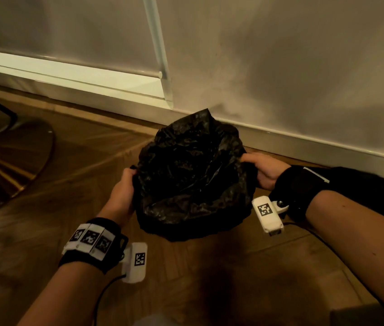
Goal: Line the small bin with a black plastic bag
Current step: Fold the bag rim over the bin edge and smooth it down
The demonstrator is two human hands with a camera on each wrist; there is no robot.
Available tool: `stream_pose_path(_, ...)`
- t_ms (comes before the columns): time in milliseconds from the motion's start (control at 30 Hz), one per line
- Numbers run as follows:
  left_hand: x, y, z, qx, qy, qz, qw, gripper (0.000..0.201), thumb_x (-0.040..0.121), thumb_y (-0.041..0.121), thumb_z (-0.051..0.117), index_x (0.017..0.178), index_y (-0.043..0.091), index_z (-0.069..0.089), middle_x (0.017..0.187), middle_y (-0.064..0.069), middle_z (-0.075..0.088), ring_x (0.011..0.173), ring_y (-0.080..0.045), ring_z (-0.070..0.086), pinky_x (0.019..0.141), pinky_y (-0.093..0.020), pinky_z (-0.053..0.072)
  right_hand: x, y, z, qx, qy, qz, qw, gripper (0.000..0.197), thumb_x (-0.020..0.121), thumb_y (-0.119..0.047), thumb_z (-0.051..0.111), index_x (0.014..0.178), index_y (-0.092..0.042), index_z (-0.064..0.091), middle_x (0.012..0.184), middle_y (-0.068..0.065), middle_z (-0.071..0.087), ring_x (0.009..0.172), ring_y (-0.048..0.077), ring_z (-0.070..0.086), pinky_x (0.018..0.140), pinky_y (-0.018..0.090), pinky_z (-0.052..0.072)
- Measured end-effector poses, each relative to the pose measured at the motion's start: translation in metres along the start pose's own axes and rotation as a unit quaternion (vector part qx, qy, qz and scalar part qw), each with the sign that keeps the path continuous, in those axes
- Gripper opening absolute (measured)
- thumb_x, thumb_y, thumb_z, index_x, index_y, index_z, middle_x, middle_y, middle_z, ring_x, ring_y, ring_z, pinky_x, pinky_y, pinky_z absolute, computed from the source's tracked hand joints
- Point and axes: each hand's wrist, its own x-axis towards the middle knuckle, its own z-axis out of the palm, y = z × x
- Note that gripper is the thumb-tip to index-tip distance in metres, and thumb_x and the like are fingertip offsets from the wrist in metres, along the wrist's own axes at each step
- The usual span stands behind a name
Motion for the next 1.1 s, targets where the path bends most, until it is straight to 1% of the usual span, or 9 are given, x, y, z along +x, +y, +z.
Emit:
stream_pose_path(167, -0.01, 0.012, 0.003, 0.029, -0.056, 0.017, 0.998, 0.036, 0.1, 0.046, 0.043, 0.113, 0.022, 0.066, 0.118, -0.002, 0.069, 0.109, -0.019, 0.064, 0.094, -0.036, 0.049, -0.006, -0.015, 0.009, -0.016, -0.048, 0.026, 0.998, 0.026, 0.087, -0.017, 0.048, 0.105, -0.009, 0.065, 0.095, 0.008, 0.073, 0.082, 0.02, 0.072, 0.077, 0.029, 0.058)
stream_pose_path(267, -0.017, 0.017, 0.004, 0.043, -0.082, 0.038, 0.995, 0.052, 0.095, 0.06, 0.042, 0.127, 0.026, 0.063, 0.127, 0.001, 0.067, 0.117, -0.018, 0.062, 0.102, -0.041, 0.046, -0.004, -0.013, 0.017, -0.021, -0.045, 0.037, 0.998, 0.034, 0.096, -0.028, 0.046, 0.121, -0.011, 0.06, 0.109, 0.01, 0.07, 0.09, 0.02, 0.071, 0.084, 0.033, 0.057)
stream_pose_path(500, -0.016, 0.015, 0.004, -0.053, -0.052, -0.016, 0.997, 0.035, 0.1, 0.043, 0.047, 0.115, 0.021, 0.069, 0.115, -0.003, 0.072, 0.108, -0.022, 0.066, 0.097, -0.041, 0.049, -0.002, -0.004, 0.014, 0.016, 0.002, 0.093, 0.995, 0.03, 0.1, -0.012, 0.032, 0.102, 0.0, 0.06, 0.079, 0.016, 0.074, 0.066, 0.025, 0.073, 0.06, 0.035, 0.059)
stream_pose_path(700, -0.013, 0.027, -0.003, 0.038, -0.06, 0.033, 0.997, 0.021, 0.101, 0.019, 0.049, 0.115, 0.017, 0.064, 0.121, -0.012, 0.067, 0.103, -0.023, 0.067, 0.086, -0.037, 0.054, -0.003, -0.028, 0.019, -0.097, -0.017, 0.024, 0.995, 0.062, 0.088, 0.018, 0.029, 0.132, -0.022, 0.042, 0.129, 0.018, 0.049, 0.103, 0.035, 0.057, 0.07, 0.039, 0.058)
stream_pose_path(800, -0.008, 0.038, -0.012, 0.031, -0.098, 0.052, 0.993, 0.035, 0.101, 0.045, 0.042, 0.126, 0.031, 0.061, 0.127, -0.003, 0.065, 0.112, -0.018, 0.064, 0.089, -0.037, 0.053, -0.009, -0.043, 0.016, -0.072, -0.08, 0.017, 0.994, 0.058, 0.084, 0.015, 0.023, 0.117, -0.019, 0.055, 0.117, 0.015, 0.059, 0.097, 0.029, 0.062, 0.079, 0.04, 0.057)
stream_pose_path(900, -0.01, 0.045, -0.01, 0.11, -0.148, 0.071, 0.98, 0.055, 0.083, 0.073, 0.048, 0.128, 0.042, 0.058, 0.131, 0.003, 0.061, 0.119, -0.016, 0.059, 0.101, -0.043, 0.046, -0.021, -0.057, 0.018, -0.052, -0.138, 0.068, 0.987, 0.034, 0.09, -0.012, 0.037, 0.118, -0.013, 0.056, 0.113, 0.011, 0.064, 0.094, 0.023, 0.064, 0.084, 0.035, 0.055)
stream_pose_path(1000, -0.012, 0.039, 0.004, 0.214, -0.132, 0.123, 0.96, 0.028, 0.097, 0.046, 0.05, 0.12, 0.034, 0.058, 0.121, 0.002, 0.065, 0.109, -0.014, 0.063, 0.098, -0.037, 0.049, -0.033, -0.058, 0.034, -0.325, -0.115, 0.056, 0.937, 0.026, 0.096, -0.023, 0.05, 0.122, -0.022, 0.052, 0.115, -0.004, 0.061, 0.095, 0.008, 0.061, 0.075, 0.016, 0.054)
stream_pose_path(1067, -0.011, 0.035, 0.01, 0.285, -0.106, 0.15, 0.941, 0.023, 0.101, 0.04, 0.044, 0.115, 0.031, 0.059, 0.113, 0.003, 0.067, 0.106, -0.017, 0.063, 0.096, -0.041, 0.048, -0.036, -0.059, 0.037, -0.474, -0.039, 0.001, 0.88, 0.05, 0.091, -0.025, 0.06, 0.136, -0.023, 0.039, 0.123, -0.005, 0.053, 0.098, 0.006, 0.055, 0.066, 0.007, 0.048)
stream_pose_path(1100, -0.012, 0.033, 0.011, 0.307, -0.096, 0.16, 0.933, 0.024, 0.102, 0.04, 0.043, 0.114, 0.028, 0.06, 0.108, 0.003, 0.067, 0.103, -0.018, 0.063, 0.093, -0.041, 0.048, -0.036, -0.062, 0.036, -0.527, -0.012, -0.038, 0.849, 0.064, 0.087, -0.031, 0.065, 0.143, -0.023, 0.033, 0.135, 0.0, 0.047, 0.111, 0.011, 0.052, 0.075, 0.01, 0.047)
